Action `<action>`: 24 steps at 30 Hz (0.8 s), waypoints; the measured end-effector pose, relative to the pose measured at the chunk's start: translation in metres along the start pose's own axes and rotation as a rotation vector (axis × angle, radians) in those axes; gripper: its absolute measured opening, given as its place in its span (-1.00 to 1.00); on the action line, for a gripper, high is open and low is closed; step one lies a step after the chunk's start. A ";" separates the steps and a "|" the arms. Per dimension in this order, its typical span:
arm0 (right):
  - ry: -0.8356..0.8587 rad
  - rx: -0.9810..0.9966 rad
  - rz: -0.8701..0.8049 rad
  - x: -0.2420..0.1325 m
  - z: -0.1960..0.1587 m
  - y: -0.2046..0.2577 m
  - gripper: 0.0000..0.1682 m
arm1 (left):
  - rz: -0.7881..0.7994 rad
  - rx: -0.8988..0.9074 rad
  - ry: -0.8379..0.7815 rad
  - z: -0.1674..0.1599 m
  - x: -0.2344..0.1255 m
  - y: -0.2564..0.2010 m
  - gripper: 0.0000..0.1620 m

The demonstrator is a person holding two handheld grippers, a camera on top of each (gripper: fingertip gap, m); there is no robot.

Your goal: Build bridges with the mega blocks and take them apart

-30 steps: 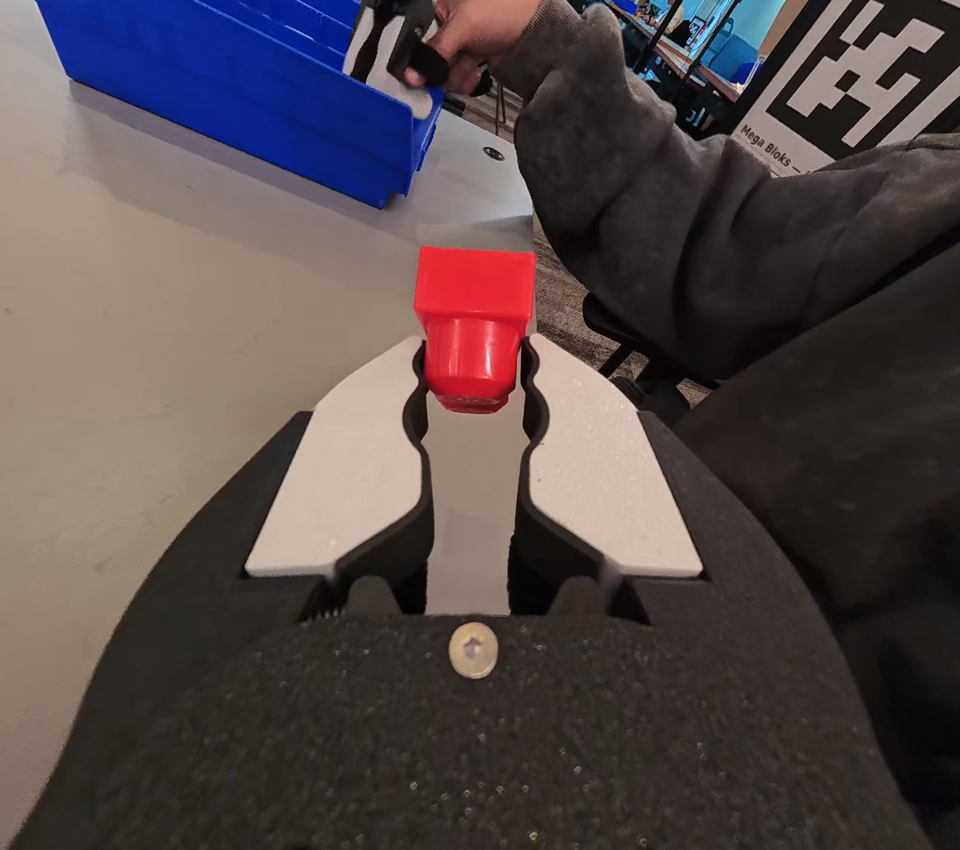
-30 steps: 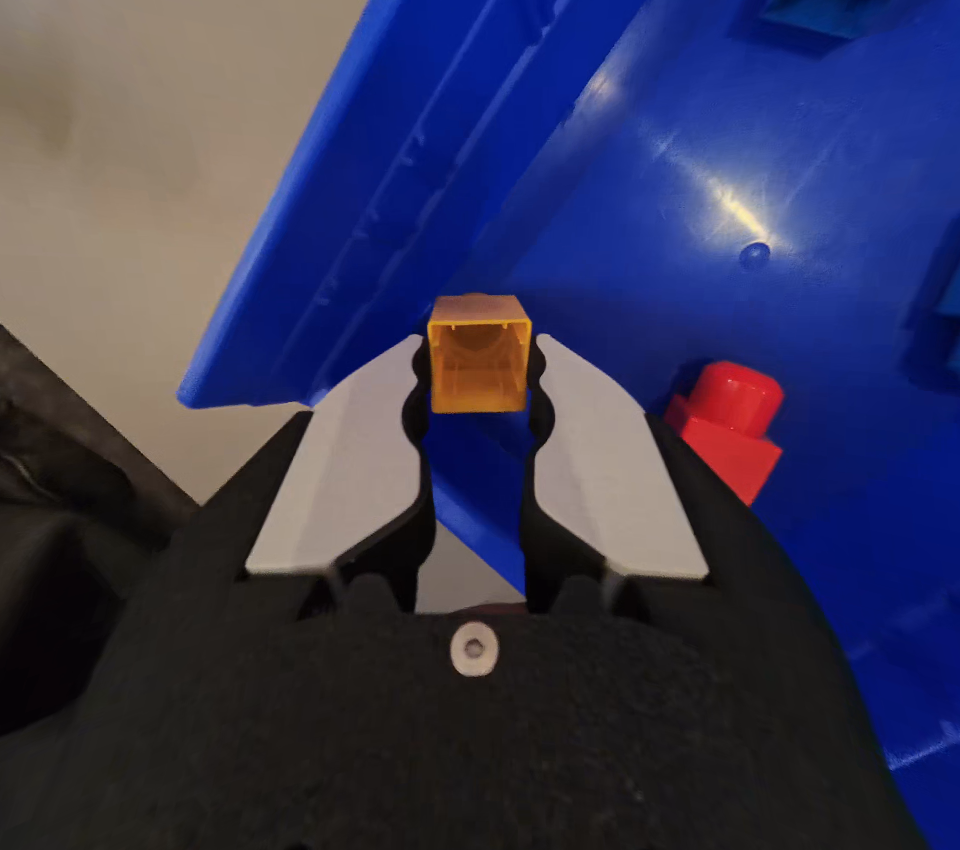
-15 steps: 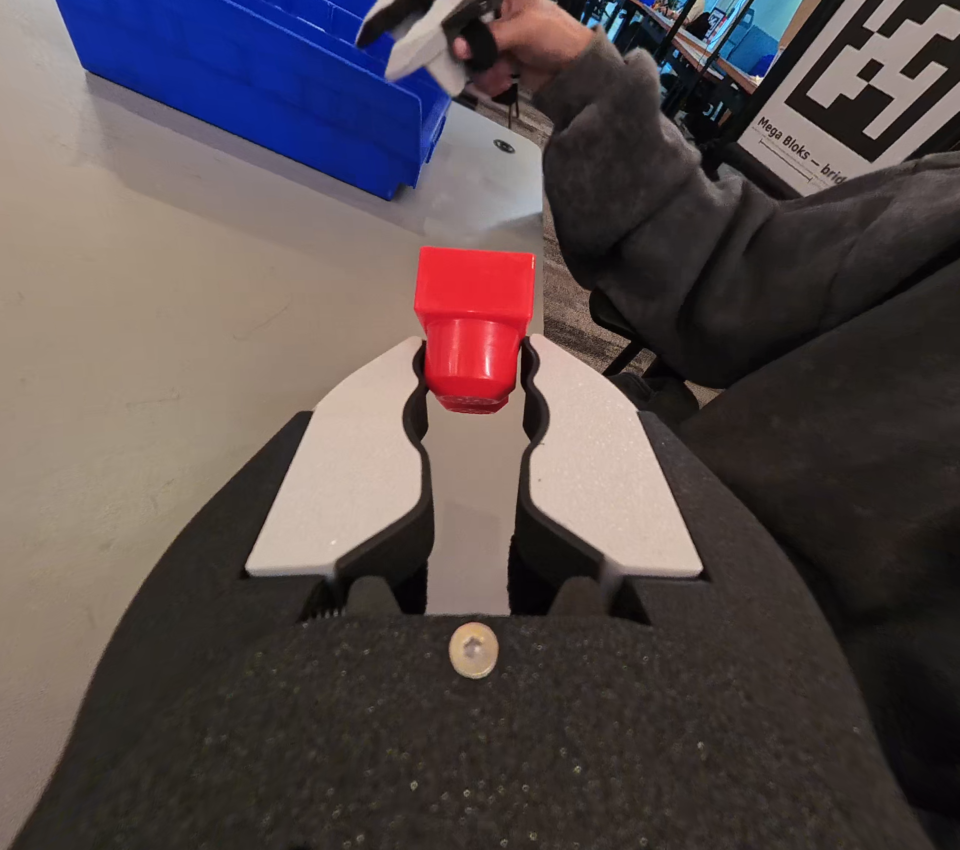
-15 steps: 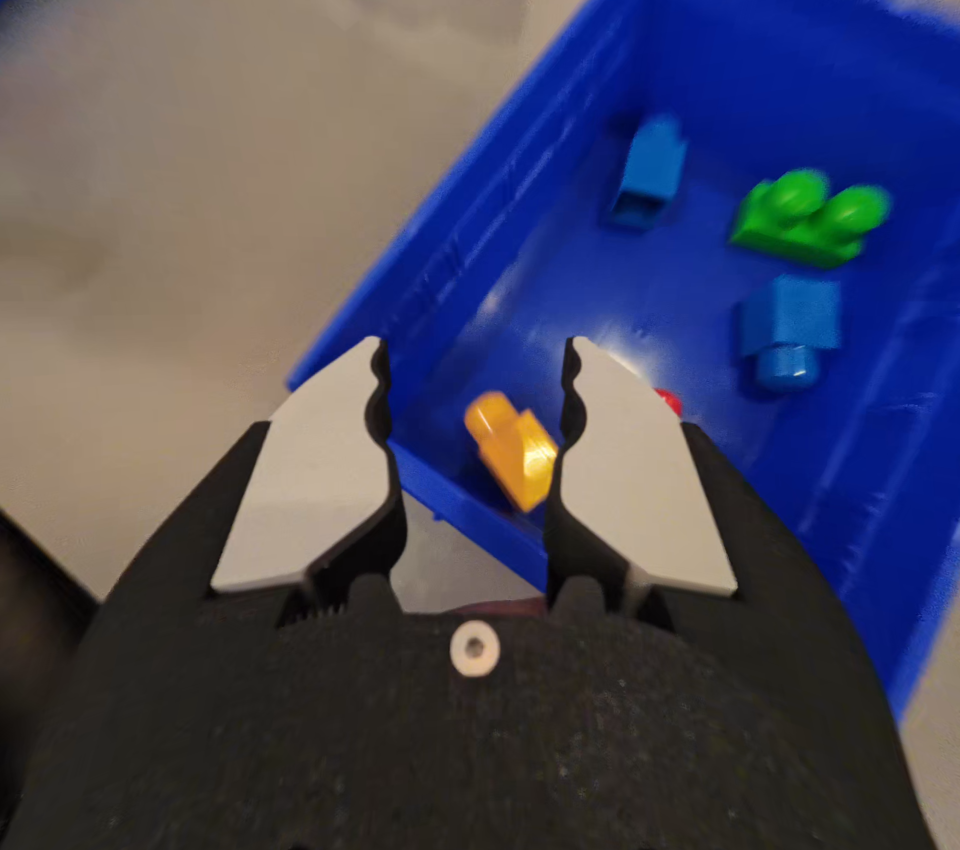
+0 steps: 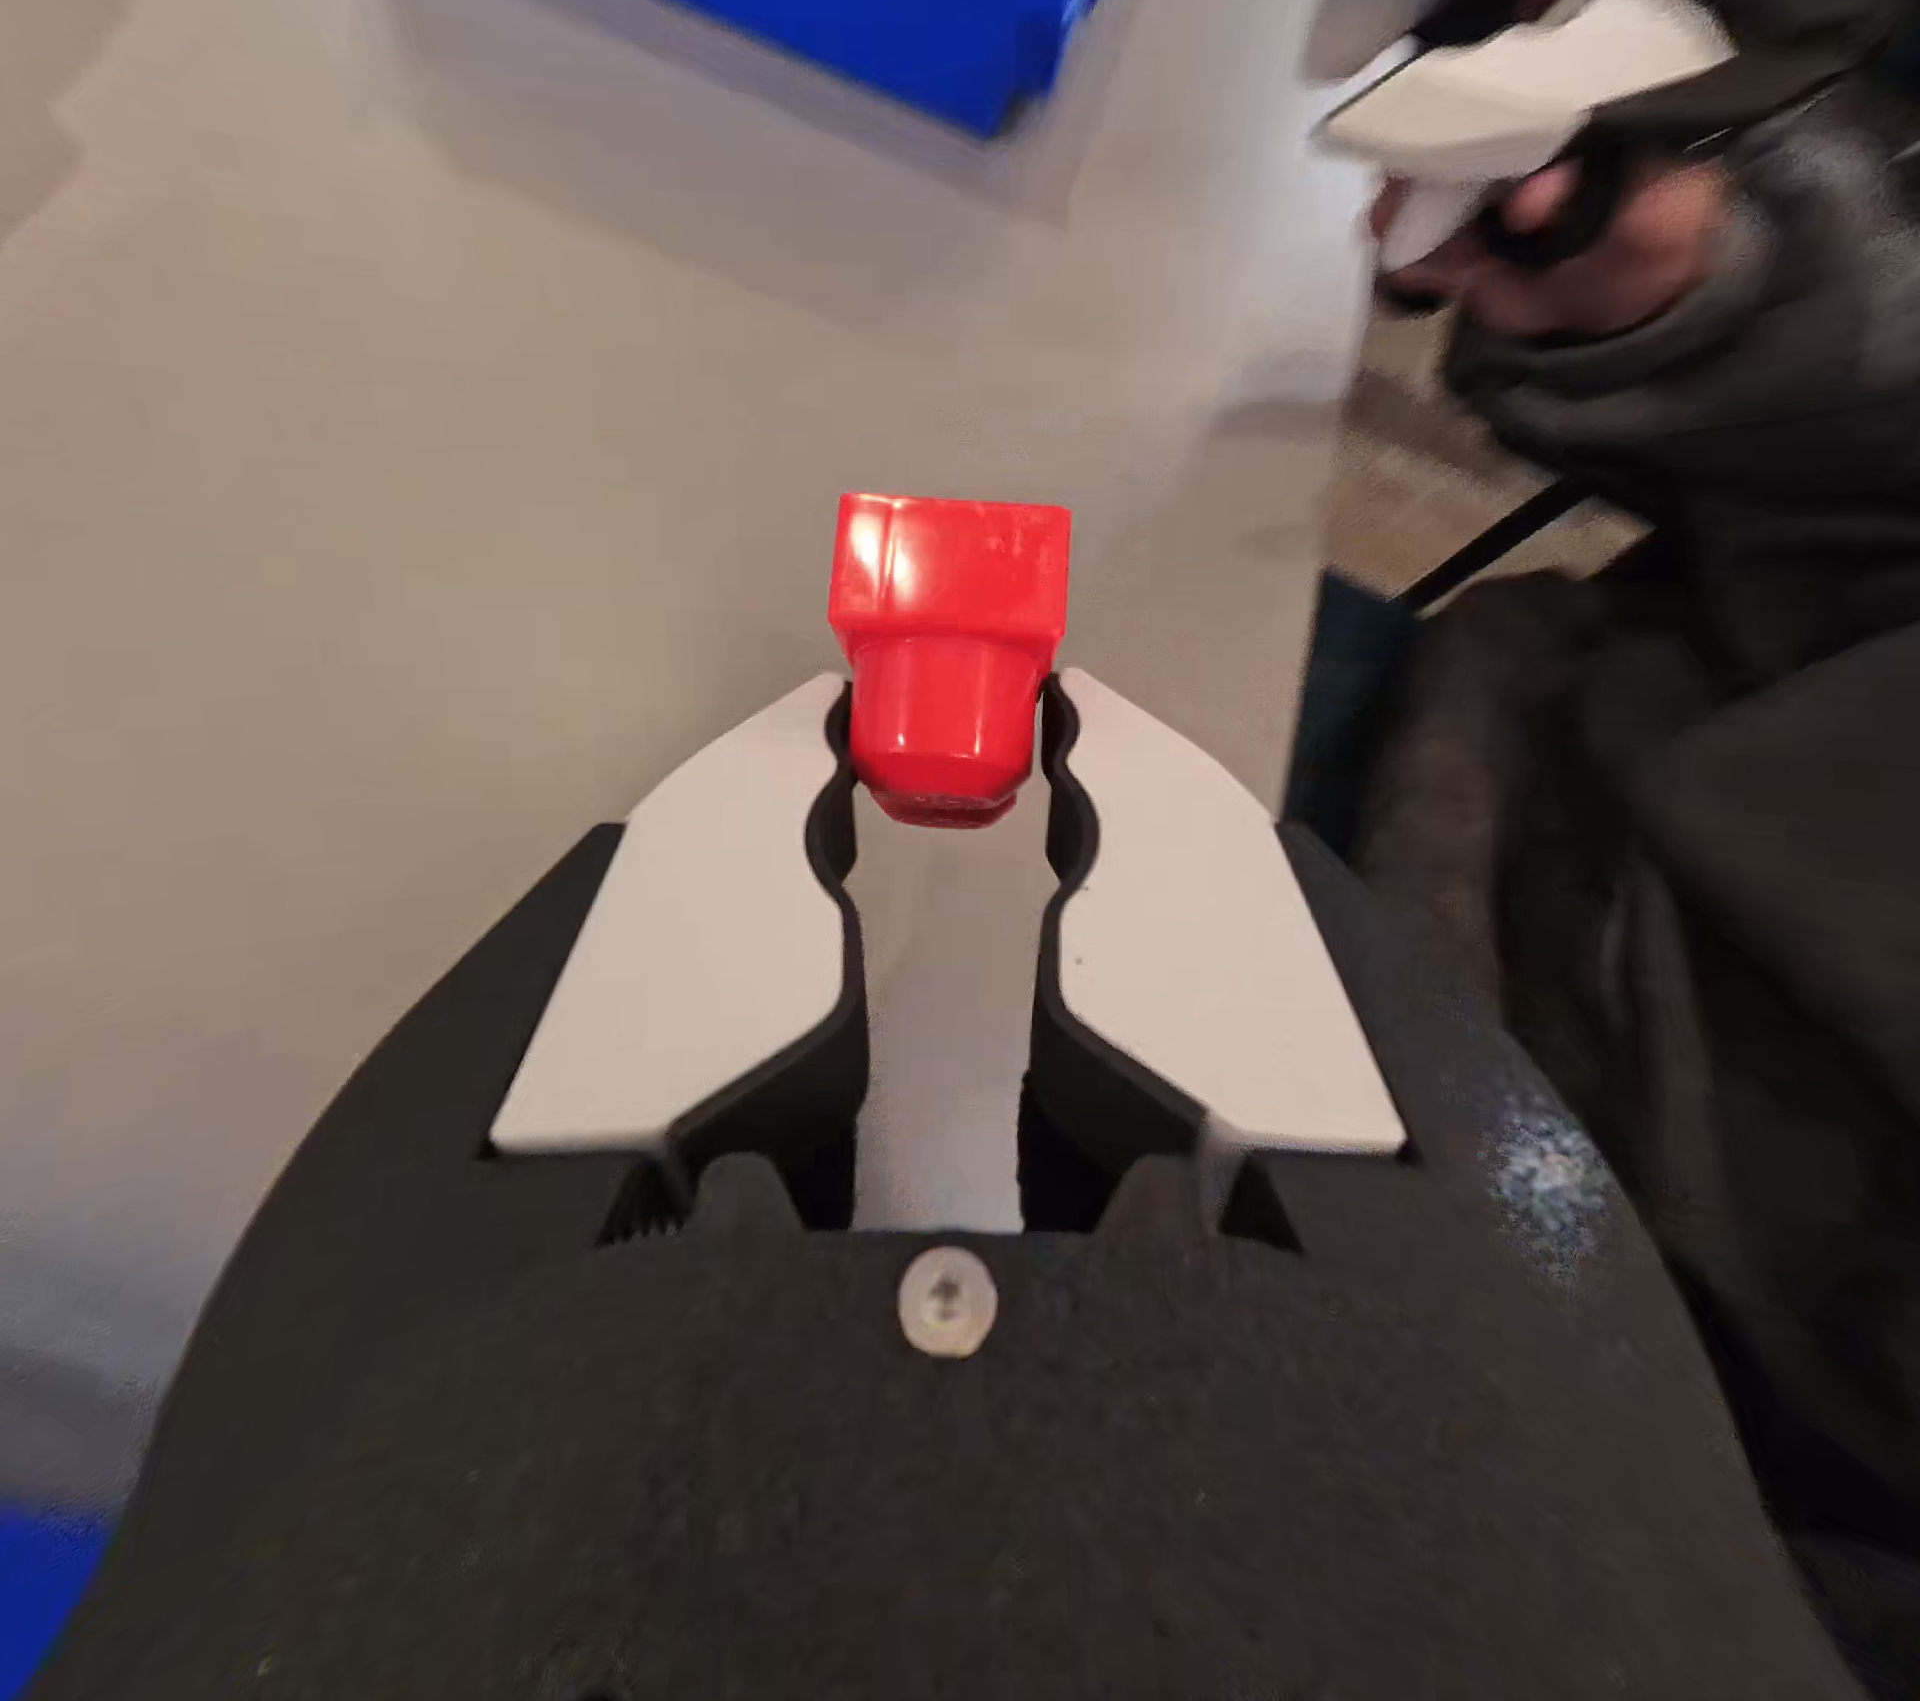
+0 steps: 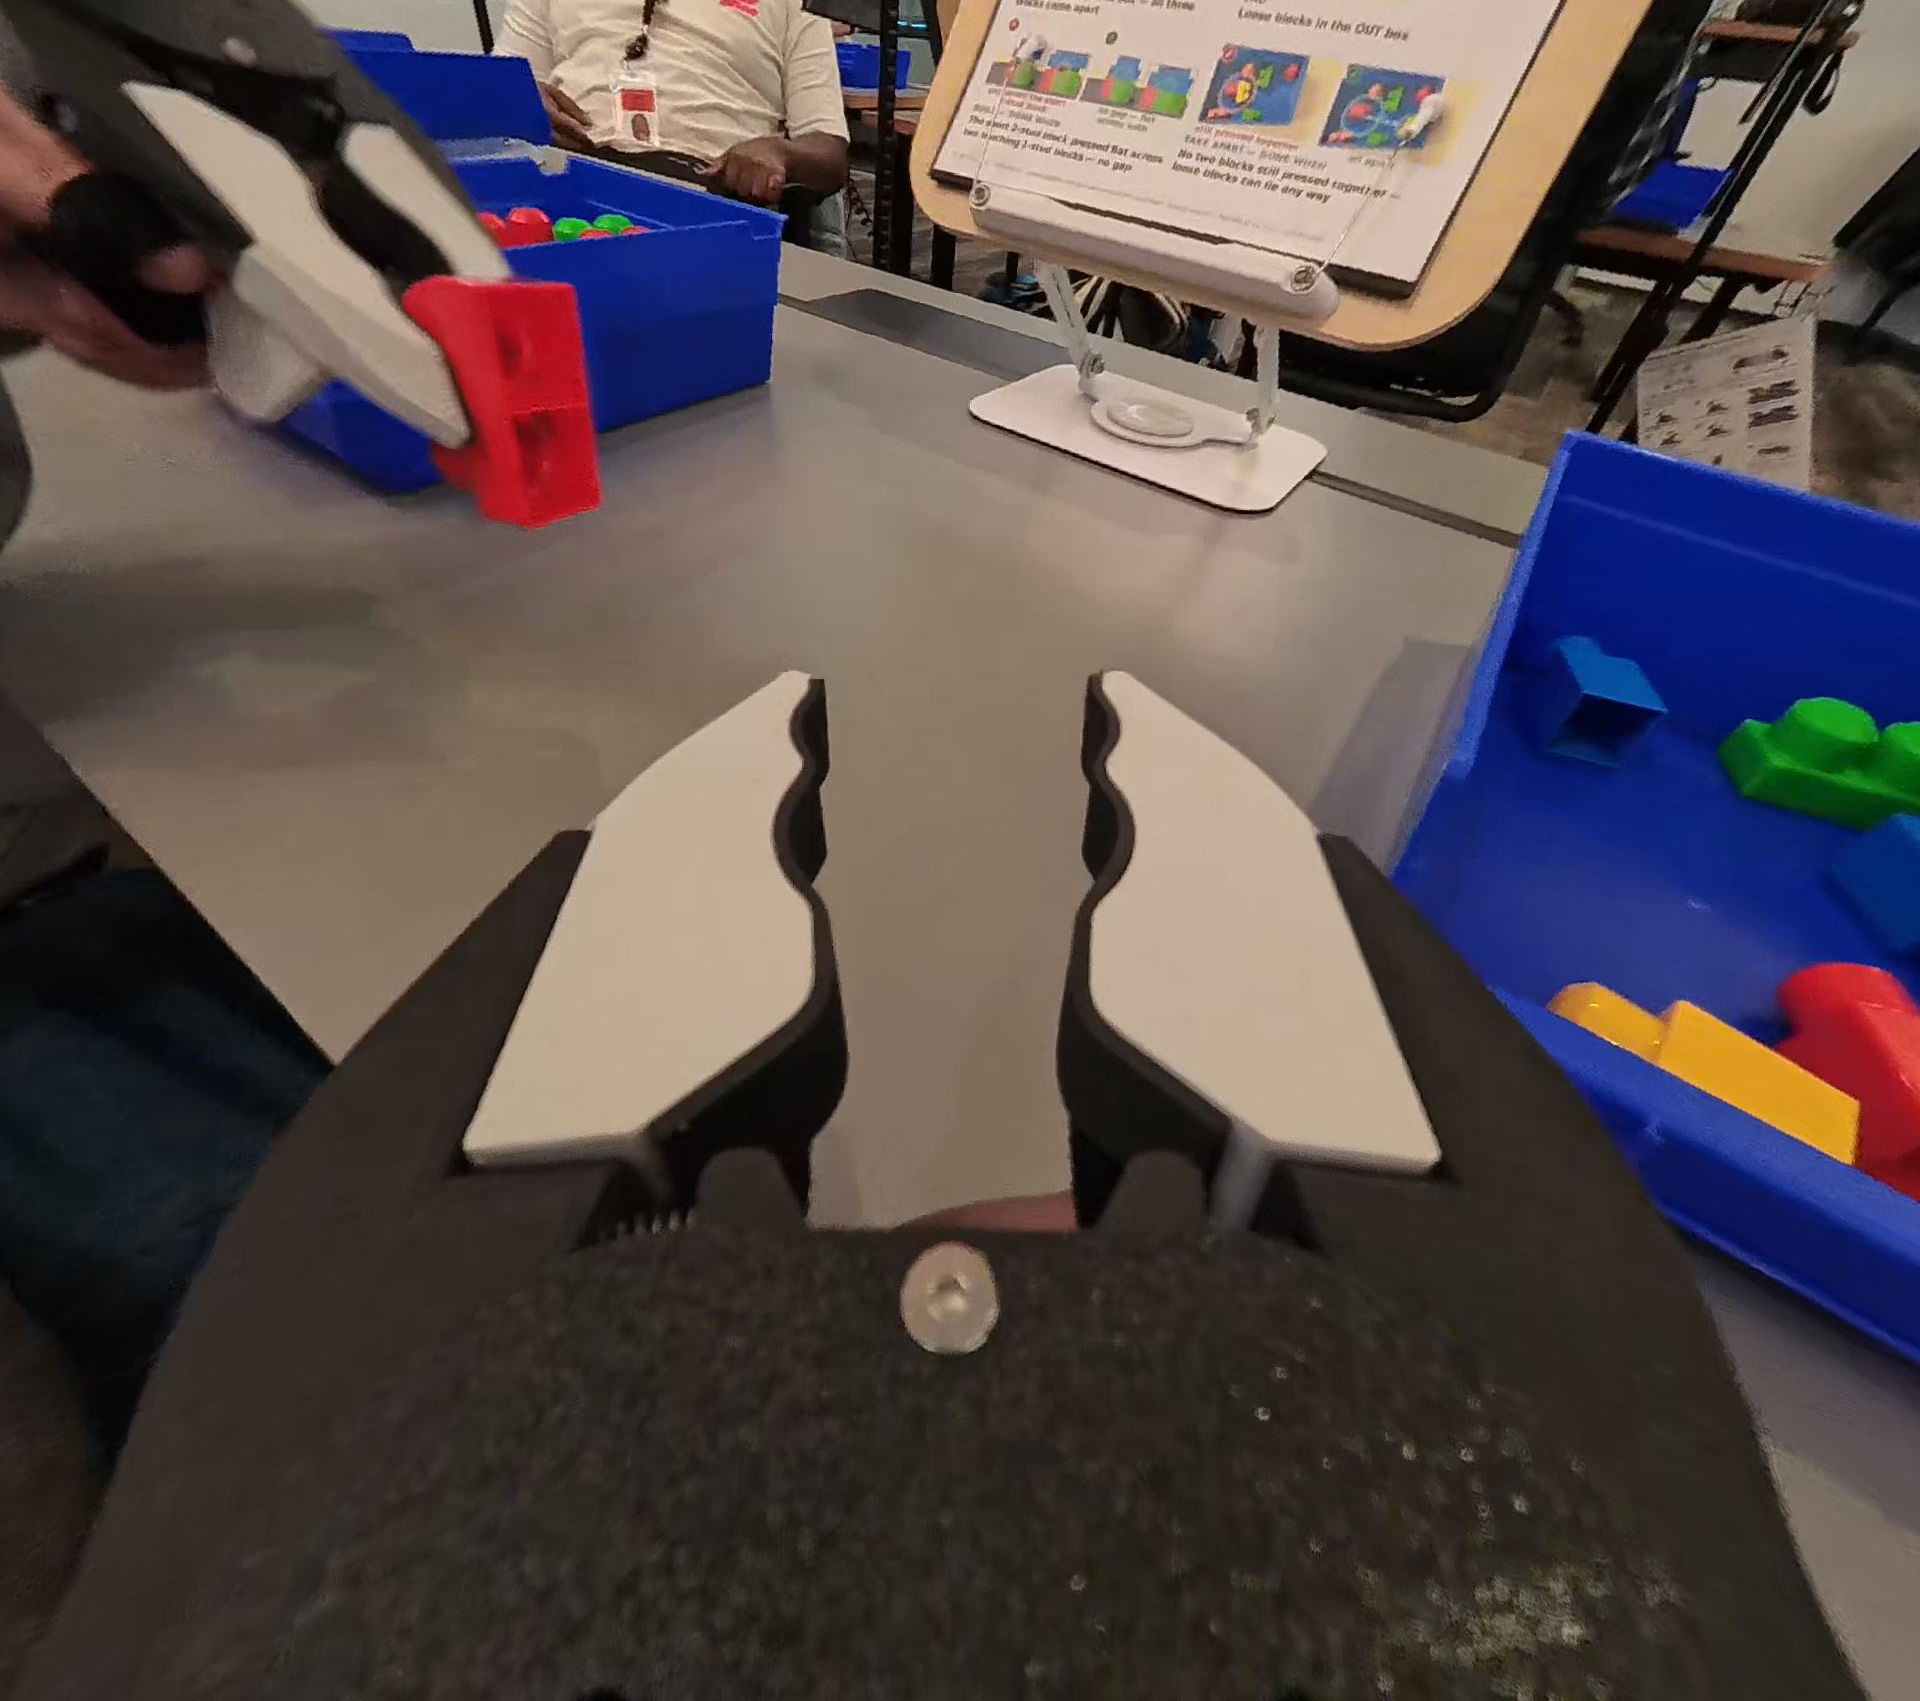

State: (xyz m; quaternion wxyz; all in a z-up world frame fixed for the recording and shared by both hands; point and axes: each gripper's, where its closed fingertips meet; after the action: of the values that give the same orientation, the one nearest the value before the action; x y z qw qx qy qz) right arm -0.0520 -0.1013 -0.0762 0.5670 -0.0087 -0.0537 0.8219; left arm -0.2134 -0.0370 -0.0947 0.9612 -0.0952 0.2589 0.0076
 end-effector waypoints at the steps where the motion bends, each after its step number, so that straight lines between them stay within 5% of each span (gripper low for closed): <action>1: 0.007 0.004 0.009 0.000 -0.002 0.002 -0.44 | 0.053 0.038 0.072 0.002 0.000 0.009 -0.59; 5: 0.061 -0.107 -0.010 0.001 -0.017 -0.001 -0.46 | 0.205 0.148 0.422 0.008 0.006 0.049 -0.60; 12: 0.084 -0.294 -0.010 0.002 -0.020 0.009 -0.51 | 0.152 0.161 1.042 -0.012 0.030 0.079 -0.59; 24: 0.135 -0.270 0.011 0.001 -0.032 0.008 -0.50 | 0.170 0.081 1.209 -0.029 0.069 0.121 -0.59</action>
State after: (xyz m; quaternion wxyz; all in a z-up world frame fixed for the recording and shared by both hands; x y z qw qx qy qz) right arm -0.0575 -0.1003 -0.1089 0.5585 -0.1405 -0.1256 0.8078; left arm -0.1754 0.0737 -0.1756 0.6428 -0.0248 0.7654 0.0188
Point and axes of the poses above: each gripper's, where its closed fingertips meet, x out along the fingers, z out of its top, y = z × x across the jaws, and after that the axes turned 11 degrees about -y, right-handed
